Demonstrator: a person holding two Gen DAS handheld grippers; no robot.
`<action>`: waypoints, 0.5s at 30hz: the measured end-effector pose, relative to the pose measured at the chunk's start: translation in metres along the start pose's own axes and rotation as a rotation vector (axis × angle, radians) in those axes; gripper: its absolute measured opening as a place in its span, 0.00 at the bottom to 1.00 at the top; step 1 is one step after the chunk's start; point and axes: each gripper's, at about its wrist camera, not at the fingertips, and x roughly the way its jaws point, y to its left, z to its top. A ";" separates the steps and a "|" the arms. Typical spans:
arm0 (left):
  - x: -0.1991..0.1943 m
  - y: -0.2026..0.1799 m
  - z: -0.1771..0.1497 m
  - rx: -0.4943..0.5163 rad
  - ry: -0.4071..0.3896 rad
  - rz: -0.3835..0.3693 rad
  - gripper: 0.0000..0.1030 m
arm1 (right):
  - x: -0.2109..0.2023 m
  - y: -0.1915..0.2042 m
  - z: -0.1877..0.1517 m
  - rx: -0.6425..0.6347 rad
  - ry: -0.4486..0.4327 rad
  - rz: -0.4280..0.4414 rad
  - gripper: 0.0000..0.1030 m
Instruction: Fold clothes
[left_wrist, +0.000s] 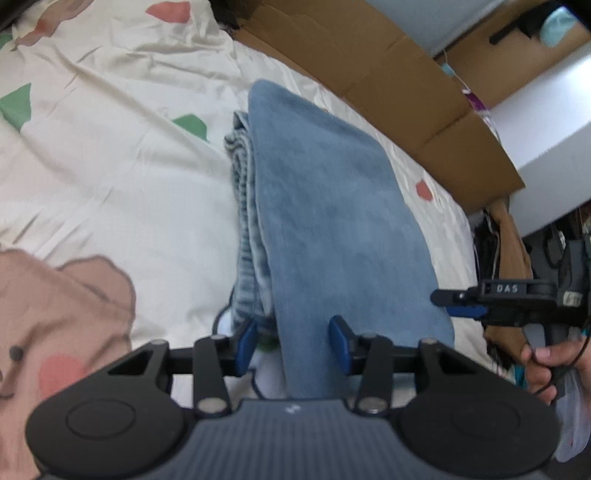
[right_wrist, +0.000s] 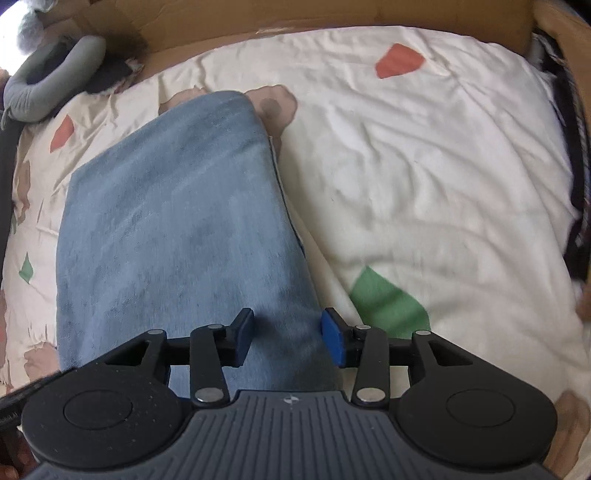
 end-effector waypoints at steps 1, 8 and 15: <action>0.000 -0.001 -0.002 0.001 0.007 -0.004 0.40 | -0.002 -0.002 -0.004 0.007 -0.003 -0.001 0.46; 0.005 0.004 -0.008 -0.071 0.051 -0.084 0.39 | -0.010 -0.024 -0.034 0.172 -0.030 0.043 0.49; 0.012 0.014 -0.011 -0.145 0.057 -0.140 0.29 | 0.000 -0.054 -0.070 0.470 -0.072 0.219 0.50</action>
